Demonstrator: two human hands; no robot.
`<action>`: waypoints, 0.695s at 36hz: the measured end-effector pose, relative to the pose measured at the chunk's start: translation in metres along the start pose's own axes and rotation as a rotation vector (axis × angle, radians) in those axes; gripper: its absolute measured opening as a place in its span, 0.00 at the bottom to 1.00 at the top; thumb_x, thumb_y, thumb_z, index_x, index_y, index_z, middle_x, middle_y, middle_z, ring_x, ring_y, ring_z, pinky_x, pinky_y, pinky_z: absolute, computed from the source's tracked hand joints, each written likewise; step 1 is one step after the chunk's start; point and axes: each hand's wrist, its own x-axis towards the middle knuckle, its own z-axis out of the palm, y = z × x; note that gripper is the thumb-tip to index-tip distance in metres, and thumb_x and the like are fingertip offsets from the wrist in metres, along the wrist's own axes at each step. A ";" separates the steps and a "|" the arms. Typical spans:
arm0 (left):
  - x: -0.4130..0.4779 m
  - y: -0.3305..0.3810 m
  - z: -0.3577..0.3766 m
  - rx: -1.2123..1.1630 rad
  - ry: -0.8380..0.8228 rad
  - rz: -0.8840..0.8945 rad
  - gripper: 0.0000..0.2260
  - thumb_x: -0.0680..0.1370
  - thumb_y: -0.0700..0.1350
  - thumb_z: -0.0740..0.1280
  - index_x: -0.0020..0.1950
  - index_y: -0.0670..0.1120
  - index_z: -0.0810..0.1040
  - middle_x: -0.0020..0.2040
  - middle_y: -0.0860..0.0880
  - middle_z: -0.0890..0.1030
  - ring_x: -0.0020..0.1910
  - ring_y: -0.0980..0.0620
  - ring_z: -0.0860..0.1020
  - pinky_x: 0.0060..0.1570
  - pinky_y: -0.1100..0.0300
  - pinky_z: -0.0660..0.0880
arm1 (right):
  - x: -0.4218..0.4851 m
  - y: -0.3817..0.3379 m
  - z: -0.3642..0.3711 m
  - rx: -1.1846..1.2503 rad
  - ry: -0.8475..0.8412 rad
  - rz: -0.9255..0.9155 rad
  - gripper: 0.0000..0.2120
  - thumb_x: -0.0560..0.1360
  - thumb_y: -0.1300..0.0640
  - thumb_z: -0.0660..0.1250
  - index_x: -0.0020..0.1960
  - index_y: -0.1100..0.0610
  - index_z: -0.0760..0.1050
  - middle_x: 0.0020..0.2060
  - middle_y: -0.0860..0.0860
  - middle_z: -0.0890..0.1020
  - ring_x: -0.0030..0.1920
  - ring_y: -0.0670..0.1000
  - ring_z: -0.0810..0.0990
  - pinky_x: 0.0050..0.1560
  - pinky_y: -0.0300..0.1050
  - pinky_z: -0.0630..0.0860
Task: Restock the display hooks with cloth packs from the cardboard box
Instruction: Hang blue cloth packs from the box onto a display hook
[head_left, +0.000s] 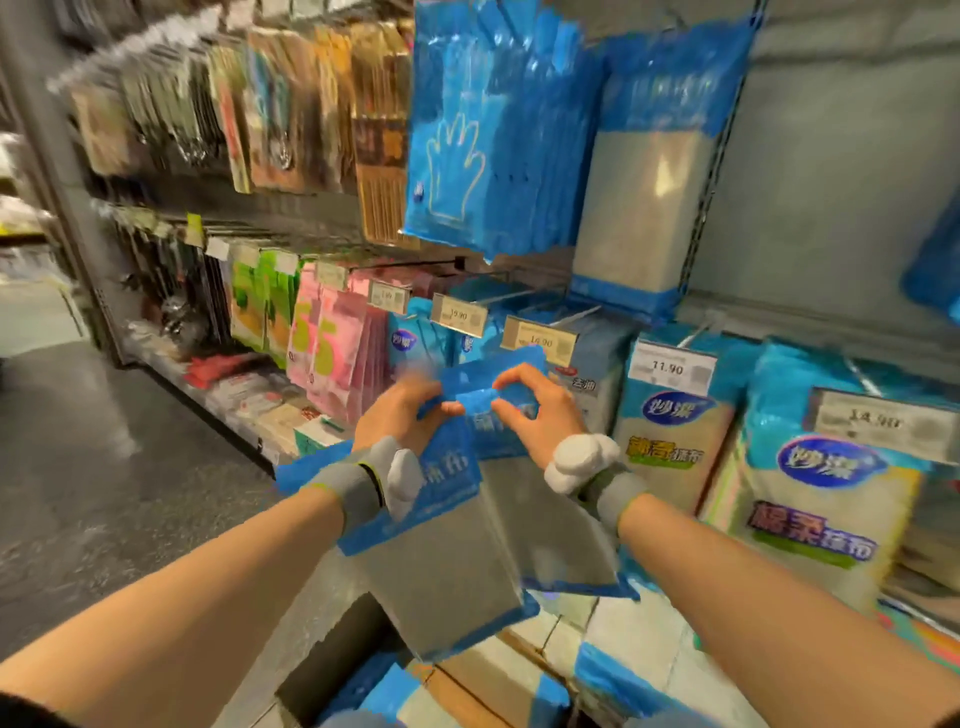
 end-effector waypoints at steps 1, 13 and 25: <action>0.005 0.012 -0.009 -0.032 0.018 0.024 0.14 0.77 0.50 0.66 0.52 0.40 0.78 0.43 0.50 0.73 0.55 0.43 0.76 0.49 0.55 0.69 | 0.008 -0.011 -0.013 -0.017 0.008 -0.034 0.10 0.75 0.57 0.67 0.55 0.48 0.76 0.51 0.54 0.81 0.51 0.57 0.78 0.54 0.47 0.73; 0.055 0.101 -0.060 -0.108 0.112 0.142 0.16 0.74 0.57 0.67 0.46 0.44 0.80 0.45 0.40 0.80 0.49 0.40 0.78 0.51 0.51 0.75 | 0.082 -0.083 -0.127 0.018 0.263 -0.034 0.17 0.73 0.63 0.68 0.61 0.56 0.78 0.57 0.54 0.82 0.60 0.52 0.79 0.61 0.38 0.69; 0.104 0.155 -0.083 -0.150 0.102 0.266 0.20 0.75 0.55 0.67 0.27 0.49 0.65 0.27 0.50 0.62 0.30 0.49 0.60 0.30 0.59 0.60 | 0.149 -0.102 -0.215 0.043 0.300 0.039 0.21 0.76 0.57 0.66 0.68 0.52 0.71 0.67 0.49 0.74 0.59 0.48 0.76 0.59 0.38 0.73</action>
